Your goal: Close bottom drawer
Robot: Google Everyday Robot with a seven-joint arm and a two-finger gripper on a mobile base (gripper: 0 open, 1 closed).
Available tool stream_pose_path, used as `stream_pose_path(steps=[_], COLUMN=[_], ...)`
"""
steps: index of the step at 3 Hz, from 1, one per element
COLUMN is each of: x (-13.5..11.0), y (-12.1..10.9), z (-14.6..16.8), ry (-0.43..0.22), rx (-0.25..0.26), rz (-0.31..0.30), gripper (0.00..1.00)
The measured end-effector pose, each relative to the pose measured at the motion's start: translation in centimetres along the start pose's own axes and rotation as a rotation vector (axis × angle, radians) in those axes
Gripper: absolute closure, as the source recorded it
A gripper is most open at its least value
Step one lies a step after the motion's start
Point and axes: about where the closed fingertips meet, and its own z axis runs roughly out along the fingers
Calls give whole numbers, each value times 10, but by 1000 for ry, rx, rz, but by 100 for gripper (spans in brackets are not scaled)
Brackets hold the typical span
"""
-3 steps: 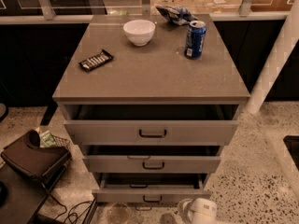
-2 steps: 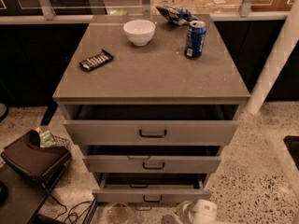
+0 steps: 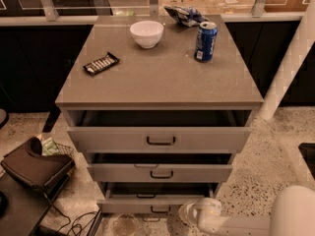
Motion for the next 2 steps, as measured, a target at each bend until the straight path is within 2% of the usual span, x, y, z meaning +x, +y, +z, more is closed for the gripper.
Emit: stream_pose_path(steps=[1,2], x=[0,4], y=[-7,-31], z=[6,16], ry=[-12,-30], rx=[12,64], rz=[-17,-30], gripper=[100,100])
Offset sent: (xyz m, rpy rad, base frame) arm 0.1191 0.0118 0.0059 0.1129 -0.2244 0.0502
